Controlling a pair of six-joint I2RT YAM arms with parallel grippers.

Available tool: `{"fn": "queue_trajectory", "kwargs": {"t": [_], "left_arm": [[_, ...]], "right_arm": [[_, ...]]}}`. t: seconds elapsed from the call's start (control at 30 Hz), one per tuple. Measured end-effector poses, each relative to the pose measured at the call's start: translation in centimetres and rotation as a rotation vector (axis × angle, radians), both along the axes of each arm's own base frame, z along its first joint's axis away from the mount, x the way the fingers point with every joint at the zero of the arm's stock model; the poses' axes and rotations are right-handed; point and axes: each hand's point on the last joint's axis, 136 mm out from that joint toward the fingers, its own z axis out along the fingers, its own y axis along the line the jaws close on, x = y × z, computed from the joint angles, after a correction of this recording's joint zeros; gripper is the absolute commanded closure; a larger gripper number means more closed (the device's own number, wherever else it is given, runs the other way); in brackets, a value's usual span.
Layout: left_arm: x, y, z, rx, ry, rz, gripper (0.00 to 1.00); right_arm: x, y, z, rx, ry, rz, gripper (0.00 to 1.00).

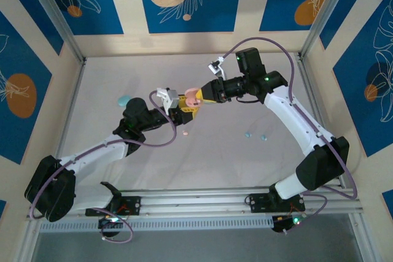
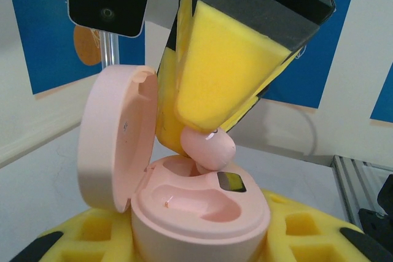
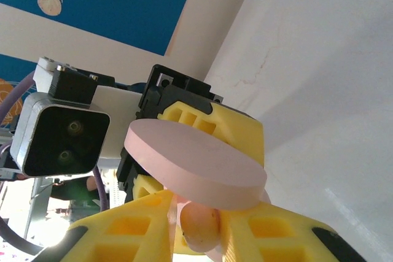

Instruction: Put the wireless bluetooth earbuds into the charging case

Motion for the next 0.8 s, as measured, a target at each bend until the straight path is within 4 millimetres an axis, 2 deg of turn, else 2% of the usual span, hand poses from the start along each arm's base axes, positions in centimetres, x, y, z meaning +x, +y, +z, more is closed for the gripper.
{"fn": "queue_trajectory", "kwargs": {"t": [0.8], "left_arm": [[0.11, 0.09, 0.02, -0.004, 0.015, 0.009, 0.65]], "right_arm": [[0.23, -0.31, 0.32, -0.050, -0.042, -0.030, 0.56]]}}
